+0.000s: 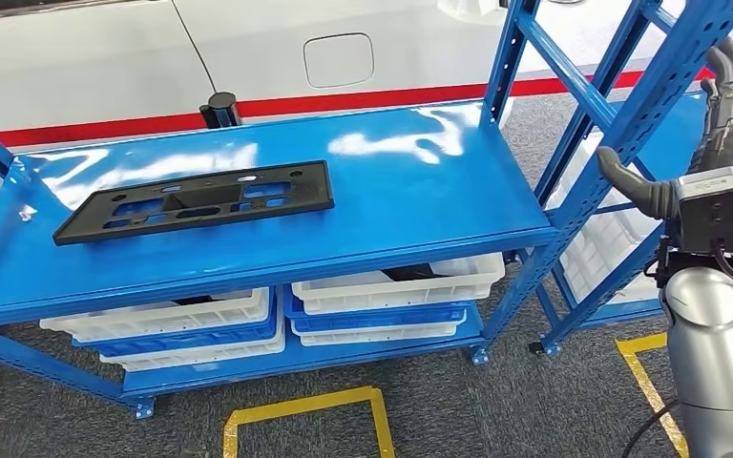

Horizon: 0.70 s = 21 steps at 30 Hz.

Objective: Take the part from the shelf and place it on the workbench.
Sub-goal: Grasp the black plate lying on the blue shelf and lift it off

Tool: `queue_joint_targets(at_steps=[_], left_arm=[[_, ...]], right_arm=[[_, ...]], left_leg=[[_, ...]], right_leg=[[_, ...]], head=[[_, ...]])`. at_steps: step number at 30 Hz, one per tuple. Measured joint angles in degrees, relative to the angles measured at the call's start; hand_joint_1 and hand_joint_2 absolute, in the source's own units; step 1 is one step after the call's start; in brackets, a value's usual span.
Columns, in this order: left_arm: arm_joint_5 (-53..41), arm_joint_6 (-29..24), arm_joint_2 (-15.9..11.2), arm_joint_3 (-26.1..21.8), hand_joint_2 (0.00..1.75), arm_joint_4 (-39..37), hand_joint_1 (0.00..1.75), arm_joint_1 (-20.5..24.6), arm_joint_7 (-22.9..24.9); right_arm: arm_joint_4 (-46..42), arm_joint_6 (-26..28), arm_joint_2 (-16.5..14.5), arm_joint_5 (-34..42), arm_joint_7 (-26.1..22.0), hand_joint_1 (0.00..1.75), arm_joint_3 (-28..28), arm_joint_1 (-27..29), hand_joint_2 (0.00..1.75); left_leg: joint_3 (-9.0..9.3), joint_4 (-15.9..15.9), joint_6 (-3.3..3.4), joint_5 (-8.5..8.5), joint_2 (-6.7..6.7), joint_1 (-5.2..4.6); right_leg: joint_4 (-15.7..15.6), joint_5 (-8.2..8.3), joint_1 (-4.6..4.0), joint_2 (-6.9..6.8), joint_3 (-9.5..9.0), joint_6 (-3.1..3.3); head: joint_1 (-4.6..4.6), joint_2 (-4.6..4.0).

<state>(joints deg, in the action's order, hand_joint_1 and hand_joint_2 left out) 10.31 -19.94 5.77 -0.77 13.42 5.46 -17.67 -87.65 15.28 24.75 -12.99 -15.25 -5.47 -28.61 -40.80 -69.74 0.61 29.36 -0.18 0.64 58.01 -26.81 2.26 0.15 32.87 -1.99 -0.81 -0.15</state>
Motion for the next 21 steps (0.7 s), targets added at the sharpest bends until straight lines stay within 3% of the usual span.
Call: queue_joint_targets(at_steps=[2, 4, 9, 14, 21], left_arm=[[0.02, -0.04, -0.03, 0.00, 0.00, 0.00, 0.00, 0.05, -0.01], [0.03, -0.10, -0.01, 0.02, 0.00, 0.00, 0.00, 0.10, 0.01], [0.03, -0.23, 0.11, 0.16, 0.00, 0.00, 0.00, 0.12, 0.11], [0.04, -0.25, 0.11, 0.23, 0.00, 0.00, 0.00, 0.13, 0.16], [0.08, -0.46, 0.06, 0.85, 0.00, 0.00, 0.00, 0.14, 0.26]], right_arm=[[0.00, -0.20, 0.02, -0.31, 0.09, 0.00, -0.03, -0.16, 1.75], [0.04, -0.45, 0.09, -0.74, 0.23, 0.00, -0.10, -0.37, 1.75], [0.34, -0.66, 0.42, -1.37, 0.42, 0.00, -0.31, -0.50, 1.75], [0.37, -1.08, 0.57, -2.68, 0.81, 0.00, -0.51, -0.51, 1.75], [0.61, -3.63, 1.93, -10.93, 3.23, 0.00, -2.53, -0.97, 1.75]], left_leg=[[3.23, 7.41, 0.14, -3.46, -0.04, 0.09], [4.80, 10.73, 0.22, -4.21, -0.15, -0.02], [4.89, 11.03, 0.29, -4.27, -0.62, -0.58], [4.89, 11.00, 0.85, -4.15, -0.80, -0.71], [4.89, 10.98, 1.21, -4.11, -0.74, -0.83]], right_leg=[[0.04, -0.42, -0.10, 0.19, -0.35, -0.54], [0.07, -0.68, -0.53, 0.30, -0.32, -1.10], [-0.66, -0.68, -0.49, -0.04, -0.74, -1.35], [-1.42, -0.45, -0.43, -0.18, -1.16, -1.74], [-1.51, -0.31, -0.40, -0.17, -1.15, -2.05]], head=[[0.02, 0.00], [0.09, 0.00], [0.19, 0.00], [0.20, 0.00], [0.16, 0.00]])
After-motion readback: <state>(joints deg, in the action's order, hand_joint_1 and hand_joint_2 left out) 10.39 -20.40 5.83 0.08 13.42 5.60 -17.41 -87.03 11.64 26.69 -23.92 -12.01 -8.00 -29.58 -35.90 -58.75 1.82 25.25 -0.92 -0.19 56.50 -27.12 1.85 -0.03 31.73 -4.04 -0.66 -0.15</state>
